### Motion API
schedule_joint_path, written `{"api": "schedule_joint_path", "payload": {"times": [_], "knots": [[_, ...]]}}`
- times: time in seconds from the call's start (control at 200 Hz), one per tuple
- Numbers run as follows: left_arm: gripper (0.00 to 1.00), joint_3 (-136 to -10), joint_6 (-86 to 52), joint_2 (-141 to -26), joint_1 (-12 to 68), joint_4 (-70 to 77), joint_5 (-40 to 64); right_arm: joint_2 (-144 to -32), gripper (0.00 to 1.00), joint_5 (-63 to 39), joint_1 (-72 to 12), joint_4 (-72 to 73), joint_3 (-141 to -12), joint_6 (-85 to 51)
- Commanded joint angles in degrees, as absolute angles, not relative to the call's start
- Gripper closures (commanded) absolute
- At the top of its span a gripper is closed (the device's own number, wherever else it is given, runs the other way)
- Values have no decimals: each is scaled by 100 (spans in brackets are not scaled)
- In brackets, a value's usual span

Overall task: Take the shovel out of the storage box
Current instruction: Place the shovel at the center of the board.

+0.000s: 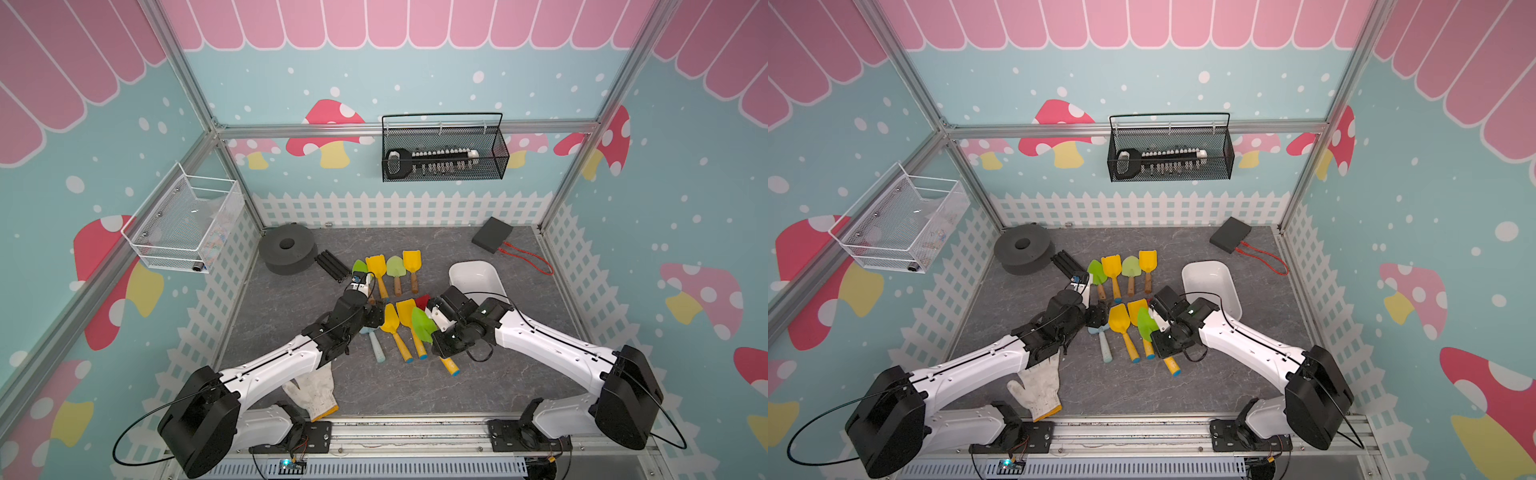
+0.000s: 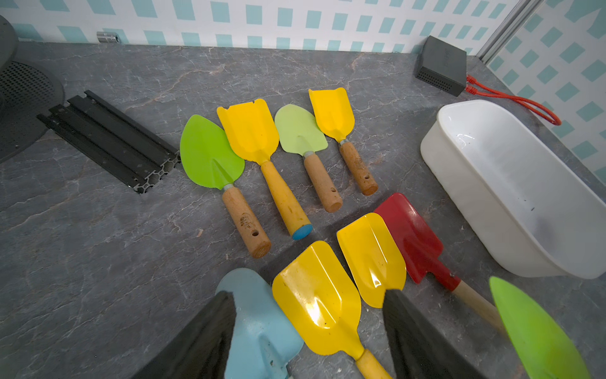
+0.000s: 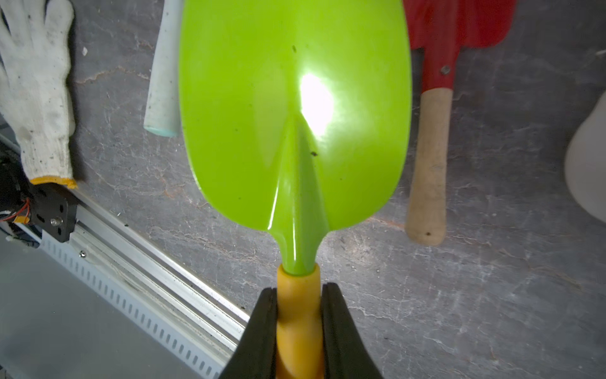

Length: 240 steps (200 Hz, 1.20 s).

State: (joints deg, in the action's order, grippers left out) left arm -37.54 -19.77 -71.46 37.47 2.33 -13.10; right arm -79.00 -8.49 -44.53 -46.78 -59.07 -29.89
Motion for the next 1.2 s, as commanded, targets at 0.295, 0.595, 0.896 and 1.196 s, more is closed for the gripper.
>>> {"api": "schedule_joint_path", "payload": {"times": [0.295, 0.595, 0.896, 1.196], "knots": [[25, -3886, -2042, -7119, 3710, 182, -1243, -8760, 94, -763, -3602, -4808, -6810, -2355], [25, -3898, -2052, -7191, 3712, 198, -1236, -9705, 95, -710, -3018, -4808, -7410, -1903], [25, -3858, -2029, -7132, 3705, 217, -1296, -10544, 95, -374, -2830, -4842, -7952, -1955], [25, -3858, -2039, -7110, 3707, 211, -1283, -10854, 96, 8, -2721, -4843, -8137, -1960]]}}
